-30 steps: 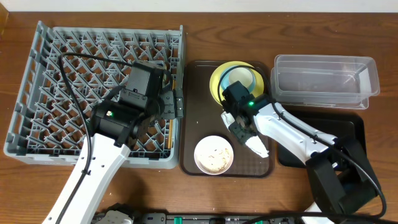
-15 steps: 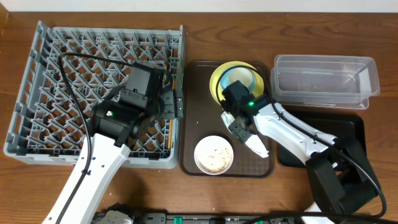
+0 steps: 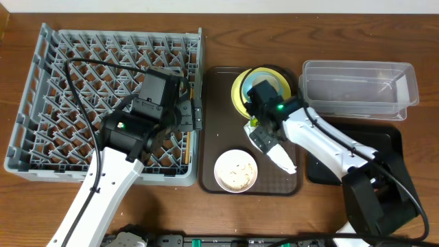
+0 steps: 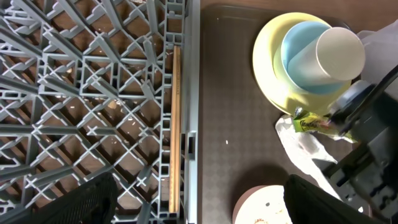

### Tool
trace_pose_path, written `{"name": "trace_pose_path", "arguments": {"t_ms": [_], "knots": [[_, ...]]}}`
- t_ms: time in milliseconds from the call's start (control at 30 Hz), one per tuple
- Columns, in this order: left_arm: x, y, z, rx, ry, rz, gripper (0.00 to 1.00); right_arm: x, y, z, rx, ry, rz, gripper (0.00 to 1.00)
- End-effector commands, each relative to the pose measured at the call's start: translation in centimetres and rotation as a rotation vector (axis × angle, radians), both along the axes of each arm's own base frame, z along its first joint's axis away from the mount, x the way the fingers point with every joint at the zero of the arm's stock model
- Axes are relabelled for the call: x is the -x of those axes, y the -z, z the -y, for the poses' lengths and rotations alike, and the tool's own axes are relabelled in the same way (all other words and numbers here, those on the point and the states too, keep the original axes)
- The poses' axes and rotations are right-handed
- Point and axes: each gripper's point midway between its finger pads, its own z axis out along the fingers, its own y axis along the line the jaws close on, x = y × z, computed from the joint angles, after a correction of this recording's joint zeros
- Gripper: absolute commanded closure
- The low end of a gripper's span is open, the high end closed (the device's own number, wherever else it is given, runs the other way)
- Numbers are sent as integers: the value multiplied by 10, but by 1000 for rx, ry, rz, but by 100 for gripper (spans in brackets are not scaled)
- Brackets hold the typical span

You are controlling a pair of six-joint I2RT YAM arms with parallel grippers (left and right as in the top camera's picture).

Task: Sort waste into correct bins and load items into the dishwasher
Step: 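Carry the wrapper and tissue right and drop them into the clear bin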

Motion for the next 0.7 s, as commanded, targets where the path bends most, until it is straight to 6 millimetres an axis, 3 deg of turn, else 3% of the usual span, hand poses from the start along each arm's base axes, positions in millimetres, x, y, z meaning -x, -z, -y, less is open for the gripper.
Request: {"name": "trace_pose_path", "arguments": {"t_ms": [0,167,500,600,667], "knots": [[-3,-8,-1,4,-9,19,12,3,8,1,-89,-15,-59,8],[-3,-8,-1,4,-9,19,12,12,12,-10,-222,-76,-131,11],[-3,-8,-1,4,-9,19,12,25,23,-9,-221,-117,-165,16],[-3,-8,-1,4,-9,19,12,37,17,-20,-280,-134,-214,19],[-3,-8,-1,4,-9,19,12,41,3,-32,-345,-145,-244,20]]}}
